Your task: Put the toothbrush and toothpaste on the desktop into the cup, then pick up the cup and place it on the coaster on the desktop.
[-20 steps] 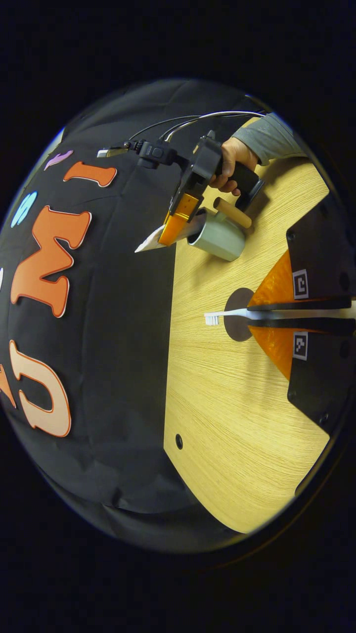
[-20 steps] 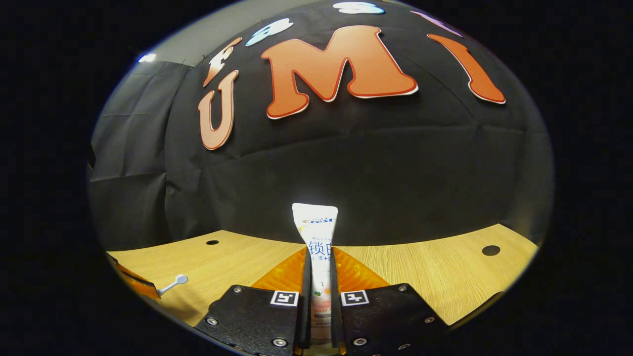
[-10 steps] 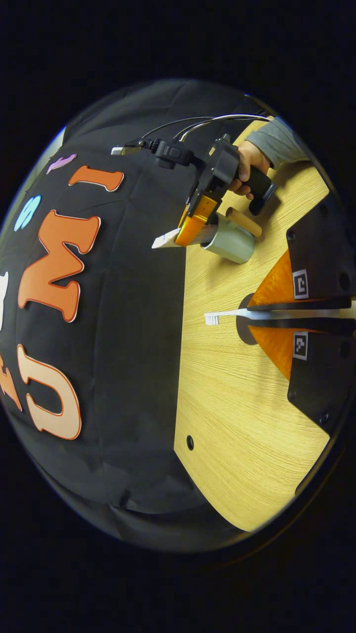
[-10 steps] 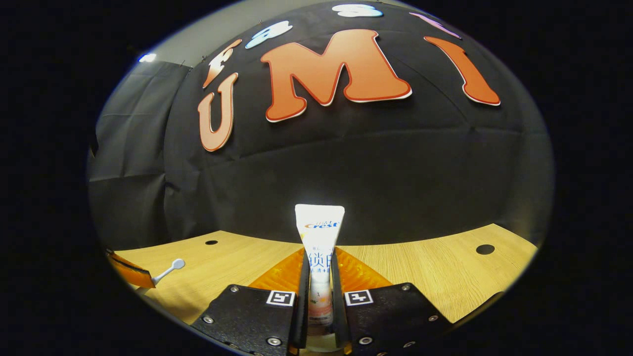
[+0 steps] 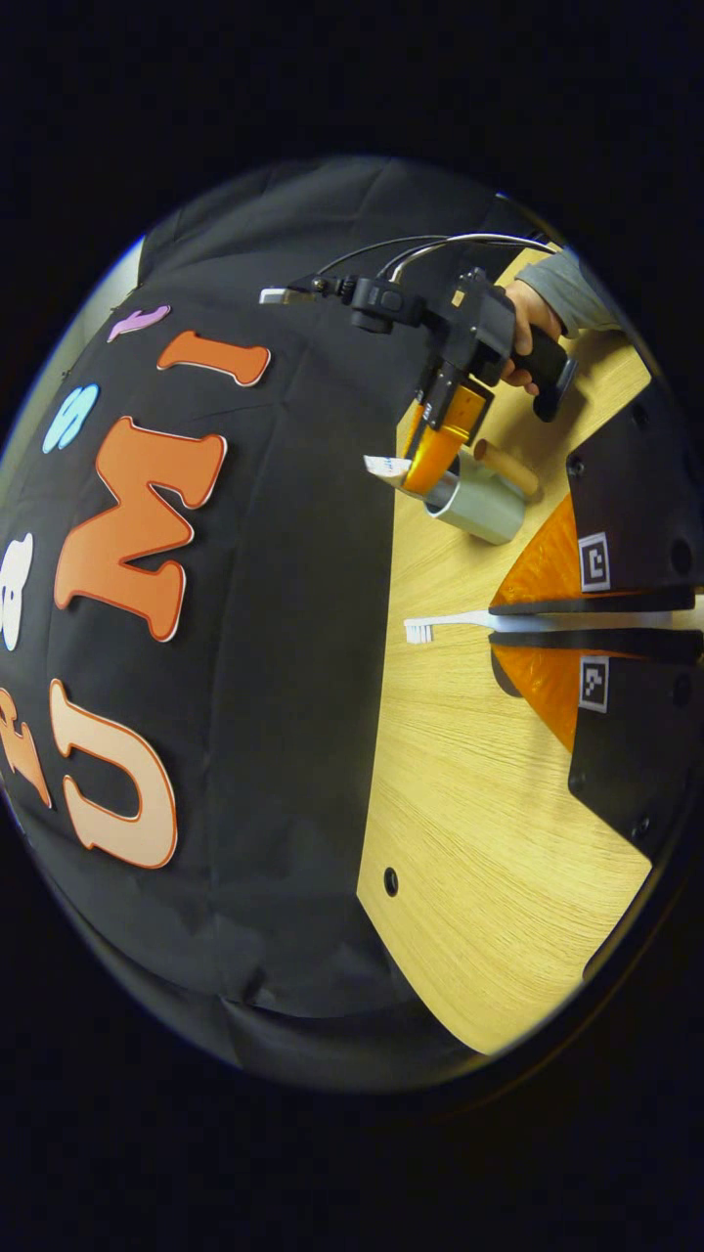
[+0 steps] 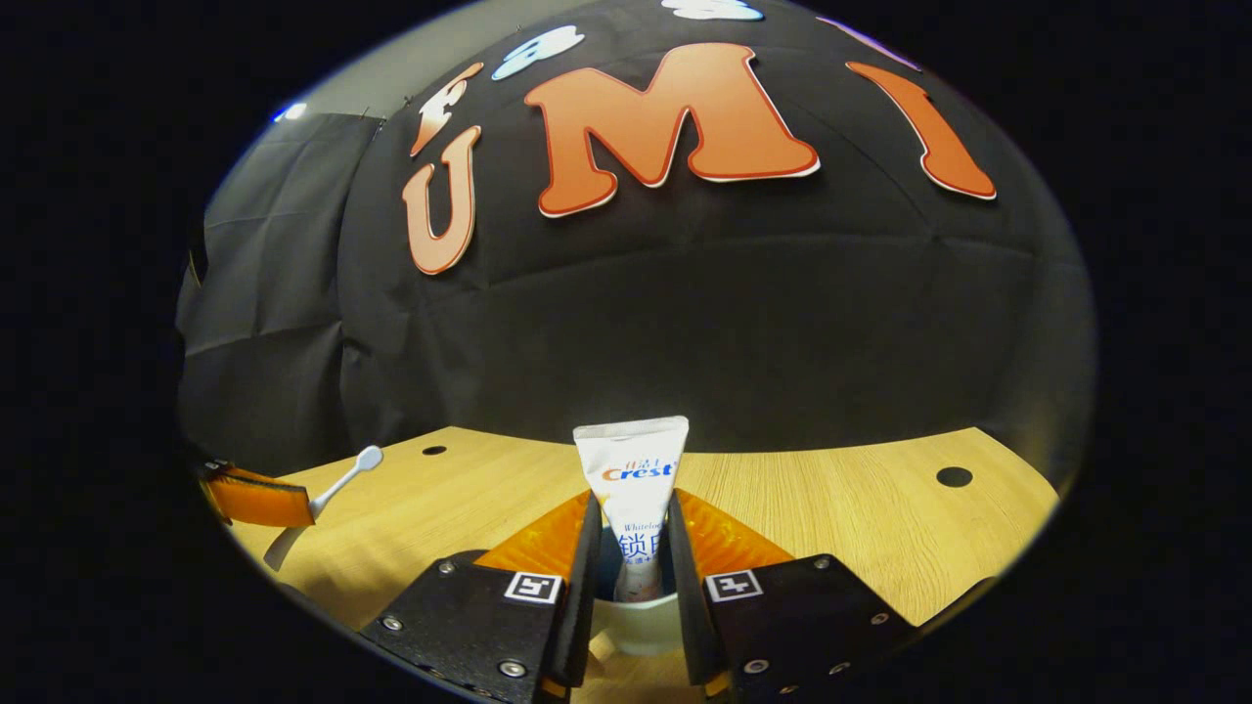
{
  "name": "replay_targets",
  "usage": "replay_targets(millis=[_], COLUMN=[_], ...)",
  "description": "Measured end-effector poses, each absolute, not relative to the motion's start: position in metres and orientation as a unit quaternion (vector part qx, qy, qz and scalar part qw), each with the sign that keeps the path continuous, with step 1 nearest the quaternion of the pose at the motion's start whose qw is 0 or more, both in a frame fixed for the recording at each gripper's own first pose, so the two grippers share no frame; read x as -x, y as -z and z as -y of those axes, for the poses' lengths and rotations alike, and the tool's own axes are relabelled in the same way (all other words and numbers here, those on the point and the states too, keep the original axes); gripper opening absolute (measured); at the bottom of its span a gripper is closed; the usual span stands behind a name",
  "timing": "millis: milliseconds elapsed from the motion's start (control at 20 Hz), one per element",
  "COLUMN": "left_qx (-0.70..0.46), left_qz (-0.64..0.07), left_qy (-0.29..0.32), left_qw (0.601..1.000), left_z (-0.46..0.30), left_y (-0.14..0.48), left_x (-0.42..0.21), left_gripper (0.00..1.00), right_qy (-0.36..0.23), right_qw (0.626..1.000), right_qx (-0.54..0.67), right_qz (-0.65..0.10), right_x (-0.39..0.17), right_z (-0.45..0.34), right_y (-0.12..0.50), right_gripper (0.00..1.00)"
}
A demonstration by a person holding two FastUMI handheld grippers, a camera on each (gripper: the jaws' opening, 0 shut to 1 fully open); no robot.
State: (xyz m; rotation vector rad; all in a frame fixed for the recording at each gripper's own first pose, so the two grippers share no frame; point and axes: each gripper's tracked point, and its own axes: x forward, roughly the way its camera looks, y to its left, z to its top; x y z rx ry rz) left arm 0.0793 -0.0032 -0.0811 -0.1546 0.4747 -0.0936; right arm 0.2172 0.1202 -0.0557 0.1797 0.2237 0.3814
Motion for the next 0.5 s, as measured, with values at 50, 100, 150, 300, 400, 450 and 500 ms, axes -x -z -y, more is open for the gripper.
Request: replay_targets(millis=[50, 100, 150, 300, 400, 450, 500], left_qx=[0.074, 0.074, 0.074, 0.068, 0.069, 0.073, 0.08], left_qz=[-0.231, -0.226, -0.221, -0.198, -0.178, -0.167, -0.154], left_qy=[0.051, 0.052, 0.056, 0.063, 0.067, 0.07, 0.074], left_qw=[0.969, 0.97, 0.971, 0.976, 0.979, 0.981, 0.982], left_z=[0.009, 0.012, 0.015, 0.027, 0.034, 0.037, 0.042], left_y=[0.079, 0.077, 0.076, 0.059, 0.047, 0.041, 0.034], left_x=[-0.083, -0.089, -0.091, -0.092, -0.1, -0.104, -0.109], left_gripper=[0.1, 0.1, 0.1, 0.1, 0.1, 0.1, 0.1], right_qy=[-0.185, -0.18, -0.173, -0.159, -0.152, -0.148, -0.144], right_qw=[0.973, 0.974, 0.975, 0.979, 0.981, 0.981, 0.982], right_qx=[-0.091, -0.092, -0.092, -0.1, -0.111, -0.113, -0.113], right_qz=[-0.107, -0.104, -0.103, -0.072, -0.052, -0.047, -0.043], right_x=[-0.211, -0.213, -0.21, -0.202, -0.198, -0.193, -0.19], right_z=[-0.116, -0.113, -0.106, -0.09, -0.079, -0.074, -0.069], right_y=[0.054, 0.053, 0.049, 0.026, 0.009, 0.004, -0.001], right_gripper=[0.41, 0.44, 0.45, 0.49, 0.5, 0.5, 0.53])
